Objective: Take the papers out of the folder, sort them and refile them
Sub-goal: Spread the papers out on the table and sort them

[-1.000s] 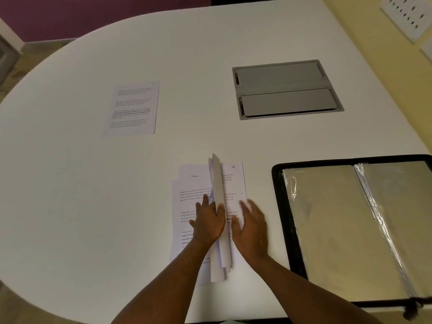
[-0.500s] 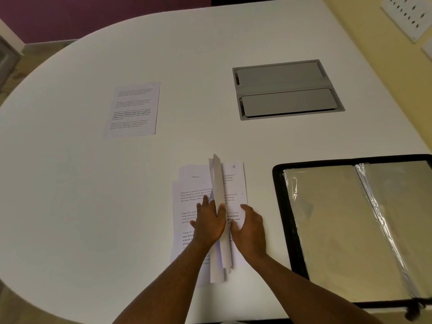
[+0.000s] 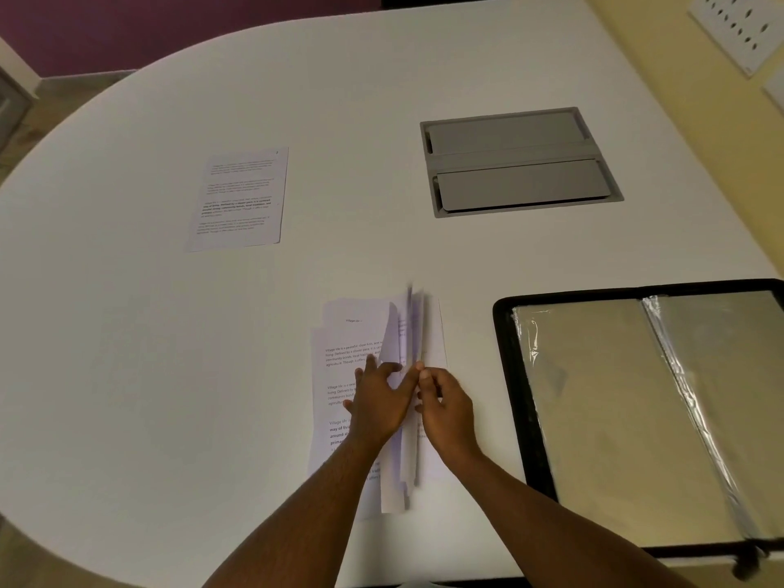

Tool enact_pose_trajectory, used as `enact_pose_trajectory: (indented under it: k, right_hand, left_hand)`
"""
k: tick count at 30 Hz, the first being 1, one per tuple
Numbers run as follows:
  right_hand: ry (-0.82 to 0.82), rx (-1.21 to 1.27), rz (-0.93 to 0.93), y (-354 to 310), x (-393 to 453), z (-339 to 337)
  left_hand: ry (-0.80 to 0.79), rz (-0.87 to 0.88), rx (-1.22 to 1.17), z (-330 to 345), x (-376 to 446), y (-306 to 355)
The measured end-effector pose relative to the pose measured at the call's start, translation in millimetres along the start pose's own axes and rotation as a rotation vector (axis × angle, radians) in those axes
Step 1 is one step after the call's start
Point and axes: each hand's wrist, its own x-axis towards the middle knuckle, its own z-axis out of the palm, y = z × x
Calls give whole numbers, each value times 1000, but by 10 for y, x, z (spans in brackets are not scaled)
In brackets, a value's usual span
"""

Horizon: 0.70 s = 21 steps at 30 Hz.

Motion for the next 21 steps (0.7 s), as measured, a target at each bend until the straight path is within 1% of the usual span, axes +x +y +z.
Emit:
enact_pose_trajectory:
  k: [2,4,5,6,7,9,11,14,15,17,19,20,21]
  right_hand:
    - [44,-2,60,8,29,11]
    - [-60,-12,114,7,47,-20]
    - [-135,-66,121,27,52,-48]
    - [-160,-135,126,64,62,-71]
    - [-135,-215,119,101,69,-94]
    - [-20,-350,133,141,76,-122]
    - [41,-386,184,116,73,-136]
    - [21,-344,214,54,88,-113]
    - [41,-308,235,31,99,-111]
    - [81,-224,309,-11,124,-115]
    - [67,-148,361,-37,134,-125]
    - [53,-109,338,-33,129,-123]
    - [35,-88,277,-33,110,-120]
  left_hand:
    - [16,10,7,-3,-12,16]
    - [17,14,2,2,-14,-7]
    - [5,16,0,0,-11,-22]
    - [-8,27,-8,2,0,-44]
    - [-20,29,-25,0,5,-61]
    - [-27,5,-69,-2,1,-62]
    - [-26,-13,-98,-11,-16,-31]
    - [-23,-11,-128,-25,-49,5]
    - [-20,-3,-131,-29,-56,5]
    - [-23,26,-128,-29,-61,-16]
    - [-26,39,-107,-25,-61,-30]
    - [-16,47,-103,-15,-55,-51]
    - [5,62,-111,-10,-56,-67]
